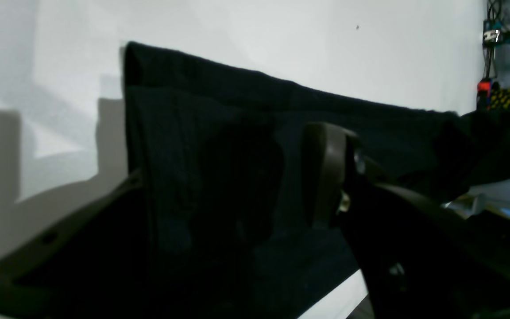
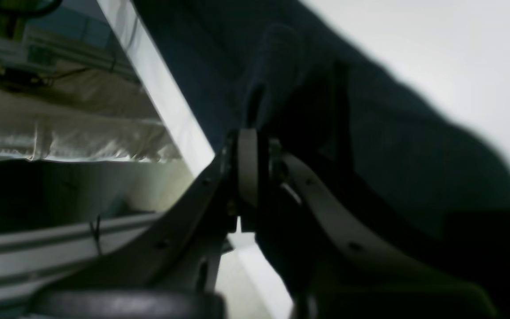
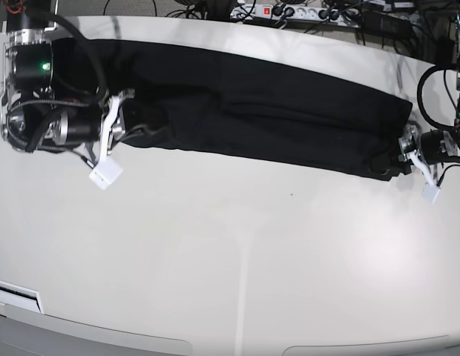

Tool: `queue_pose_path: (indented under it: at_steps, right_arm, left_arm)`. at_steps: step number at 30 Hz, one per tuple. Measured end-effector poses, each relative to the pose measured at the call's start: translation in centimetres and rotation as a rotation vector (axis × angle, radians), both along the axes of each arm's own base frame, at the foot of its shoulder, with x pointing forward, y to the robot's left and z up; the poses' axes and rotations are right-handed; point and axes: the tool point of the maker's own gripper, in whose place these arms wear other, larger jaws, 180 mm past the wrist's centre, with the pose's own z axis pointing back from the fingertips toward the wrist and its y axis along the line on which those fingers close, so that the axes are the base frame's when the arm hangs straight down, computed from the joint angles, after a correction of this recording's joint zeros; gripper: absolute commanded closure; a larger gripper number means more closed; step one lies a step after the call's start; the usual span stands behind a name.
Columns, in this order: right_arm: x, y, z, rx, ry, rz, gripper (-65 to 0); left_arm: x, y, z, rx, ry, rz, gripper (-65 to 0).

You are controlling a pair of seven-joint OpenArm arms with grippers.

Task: Layout the t-shirt on the table in an organized manner, then fold the t-shirt properly
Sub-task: 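Release and regrasp the folded strip's end with the right gripper, then grasp both ends of the folded strip with both grippers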

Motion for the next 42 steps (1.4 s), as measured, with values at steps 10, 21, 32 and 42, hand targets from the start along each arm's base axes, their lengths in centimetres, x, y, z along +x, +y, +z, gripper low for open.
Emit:
queue_pose_path:
  at_steps: [10,21,32,42]
  right_arm:
    - [-3.3,-0.7,-1.6,-0.025,0.079,0.008,-10.0]
    - [-2.3,-9.1,-1.8,-0.142,0.063,-0.273,-10.7]
    - [-1.8,-8.9,2.1,0.117,0.003,-0.384,0.0]
    - [-2.0,-9.6,-4.7,-0.301,-0.019,-0.308,0.0]
  left_arm:
    - [0.0,0.0,0.0,0.0,0.0,0.001,-36.0]
    - [0.1,0.1,0.1,-0.005,-0.002,0.006,-36.0]
    - [1.7,1.7,2.5,-0.121,-0.058,0.175,-36.0]
    - [1.4,3.9,3.0,-0.084,-0.056,0.199,-36.1]
